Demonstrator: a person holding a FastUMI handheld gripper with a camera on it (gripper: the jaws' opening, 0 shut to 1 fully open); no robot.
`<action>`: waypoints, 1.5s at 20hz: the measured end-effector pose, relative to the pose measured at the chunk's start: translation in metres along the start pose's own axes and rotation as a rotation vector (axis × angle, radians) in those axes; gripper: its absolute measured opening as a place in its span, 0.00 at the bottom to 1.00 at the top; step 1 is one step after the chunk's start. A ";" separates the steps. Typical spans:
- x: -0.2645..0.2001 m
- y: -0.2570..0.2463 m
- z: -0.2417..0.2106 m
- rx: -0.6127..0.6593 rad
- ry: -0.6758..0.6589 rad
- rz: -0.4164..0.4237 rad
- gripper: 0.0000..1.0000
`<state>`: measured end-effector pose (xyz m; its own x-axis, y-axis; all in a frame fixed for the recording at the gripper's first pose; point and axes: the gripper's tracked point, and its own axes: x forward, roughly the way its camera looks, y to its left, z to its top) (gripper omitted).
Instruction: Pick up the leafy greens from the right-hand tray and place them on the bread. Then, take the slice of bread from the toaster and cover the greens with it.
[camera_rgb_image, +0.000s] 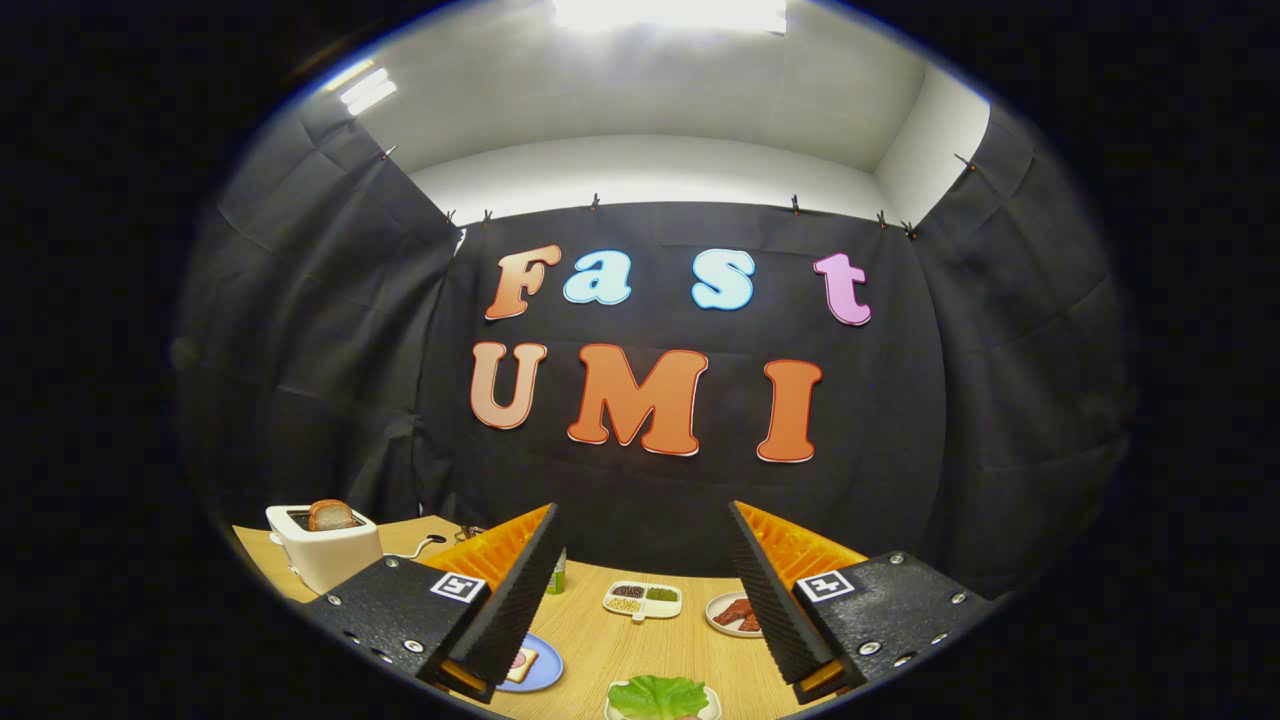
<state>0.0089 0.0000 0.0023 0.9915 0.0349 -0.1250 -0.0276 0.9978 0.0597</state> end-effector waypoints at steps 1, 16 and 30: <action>-0.001 0.000 -0.002 0.004 0.008 -0.001 0.97; 0.003 -0.015 -0.019 0.093 0.146 0.038 0.99; 0.012 -0.013 -0.072 0.045 0.353 0.079 0.99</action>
<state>0.0122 -0.0086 -0.0716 0.8816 0.1366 -0.4519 -0.0886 0.9881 0.1257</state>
